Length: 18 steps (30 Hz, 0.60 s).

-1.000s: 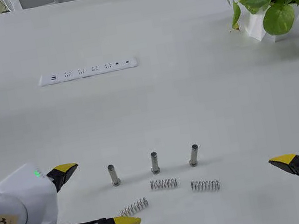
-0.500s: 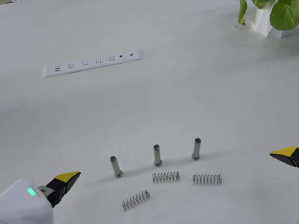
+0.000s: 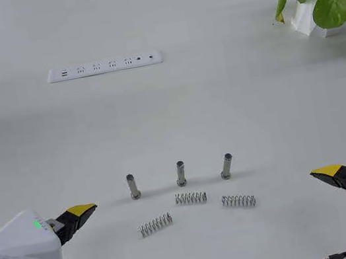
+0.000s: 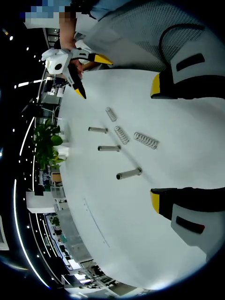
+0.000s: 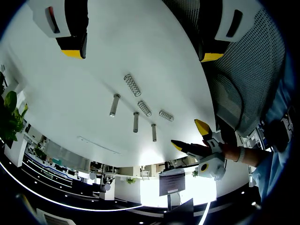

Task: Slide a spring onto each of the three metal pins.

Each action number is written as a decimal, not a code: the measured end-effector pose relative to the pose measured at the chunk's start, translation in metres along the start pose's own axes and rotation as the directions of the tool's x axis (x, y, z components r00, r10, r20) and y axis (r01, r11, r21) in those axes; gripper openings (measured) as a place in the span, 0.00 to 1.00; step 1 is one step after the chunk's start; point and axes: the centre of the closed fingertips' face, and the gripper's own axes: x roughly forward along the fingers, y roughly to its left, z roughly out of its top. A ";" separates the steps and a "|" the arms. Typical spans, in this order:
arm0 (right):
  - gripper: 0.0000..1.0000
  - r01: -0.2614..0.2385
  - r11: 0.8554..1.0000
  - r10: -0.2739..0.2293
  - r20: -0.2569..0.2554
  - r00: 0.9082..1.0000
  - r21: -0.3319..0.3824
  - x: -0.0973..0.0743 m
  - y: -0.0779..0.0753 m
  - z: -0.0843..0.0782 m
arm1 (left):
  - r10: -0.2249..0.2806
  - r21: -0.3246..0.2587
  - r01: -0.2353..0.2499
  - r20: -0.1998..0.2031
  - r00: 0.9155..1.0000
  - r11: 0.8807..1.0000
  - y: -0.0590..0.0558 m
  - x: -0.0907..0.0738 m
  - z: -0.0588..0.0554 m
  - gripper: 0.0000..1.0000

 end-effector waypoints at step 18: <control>0.99 0.007 1.000 -0.007 -0.001 1.000 0.016 -0.001 -0.002 -0.003 | -0.048 0.086 0.057 -0.107 0.993 0.995 0.004 0.027 -0.010 0.37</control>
